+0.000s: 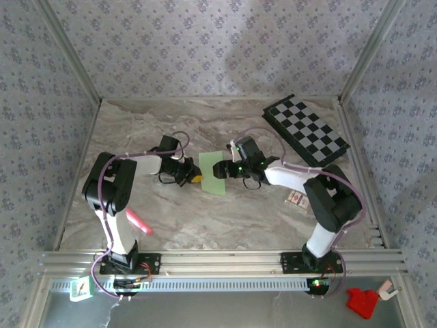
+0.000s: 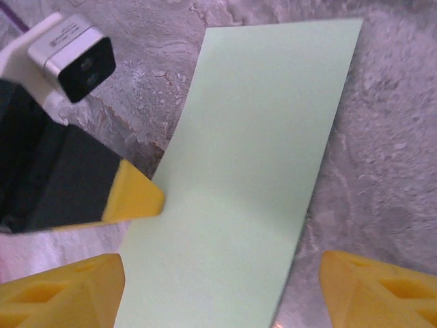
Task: Fold a paper plane with a square sheet of paper (pick it up from the middle)
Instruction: Third fold the triangle at the center of the table.
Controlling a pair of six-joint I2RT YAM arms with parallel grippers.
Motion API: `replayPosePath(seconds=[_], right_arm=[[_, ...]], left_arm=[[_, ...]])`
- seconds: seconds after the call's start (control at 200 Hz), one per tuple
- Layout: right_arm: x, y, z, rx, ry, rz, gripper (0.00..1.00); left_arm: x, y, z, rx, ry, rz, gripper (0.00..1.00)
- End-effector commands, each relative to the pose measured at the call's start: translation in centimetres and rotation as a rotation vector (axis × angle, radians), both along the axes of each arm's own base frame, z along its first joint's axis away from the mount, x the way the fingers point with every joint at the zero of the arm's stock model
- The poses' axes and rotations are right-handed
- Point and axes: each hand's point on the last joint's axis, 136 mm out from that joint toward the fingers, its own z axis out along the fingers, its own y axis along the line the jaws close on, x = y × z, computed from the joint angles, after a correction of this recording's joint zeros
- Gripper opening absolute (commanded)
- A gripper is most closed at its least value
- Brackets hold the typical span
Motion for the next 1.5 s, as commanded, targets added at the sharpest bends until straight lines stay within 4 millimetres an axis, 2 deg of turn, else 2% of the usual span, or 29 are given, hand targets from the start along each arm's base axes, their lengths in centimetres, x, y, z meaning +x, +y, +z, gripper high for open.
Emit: replayPosePath(seconds=[0.0, 0.36, 0.51, 0.7, 0.76, 0.84, 0.925, 1.039, 1.494], right_arm=[[-0.4, 0.3, 1.0, -0.119, -0.236, 0.113, 0.78], [-4.8, 4.1, -0.9, -0.193, -0.422, 0.380, 0.76], [-5.5, 4.9, -2.2, -0.251, -0.464, 0.432, 0.77], [-5.2, 4.8, -3.6, -0.328, -0.475, 0.441, 0.75], [-5.0, 4.8, -3.1, -0.315, -0.464, 0.436, 0.68], [-4.8, 4.8, -1.8, -0.257, -0.466, 0.422, 0.65], [-4.5, 4.3, -1.2, -0.242, -0.472, 0.402, 0.58], [-4.4, 3.9, -1.2, -0.237, -0.468, 0.399, 0.53], [-4.8, 4.7, -1.6, -0.226, -0.448, 0.447, 0.40]], left_arm=[[0.5, -0.4, 2.2, -0.013, -0.011, 0.033, 0.00], [0.0, -1.1, 2.2, -0.003, 0.034, 0.055, 0.00], [-0.2, -1.2, 2.0, 0.002, 0.043, 0.053, 0.00], [-0.3, -1.2, 1.9, 0.003, 0.050, 0.053, 0.00], [-0.3, -1.1, 1.9, 0.005, 0.053, 0.052, 0.00], [-0.3, -1.1, 1.8, 0.007, 0.056, 0.050, 0.00], [-0.4, -1.1, 1.7, 0.011, 0.060, 0.047, 0.00], [-0.4, -1.1, 1.6, 0.013, 0.062, 0.046, 0.00], [-0.6, -1.1, 1.6, 0.010, 0.066, 0.045, 0.00]])
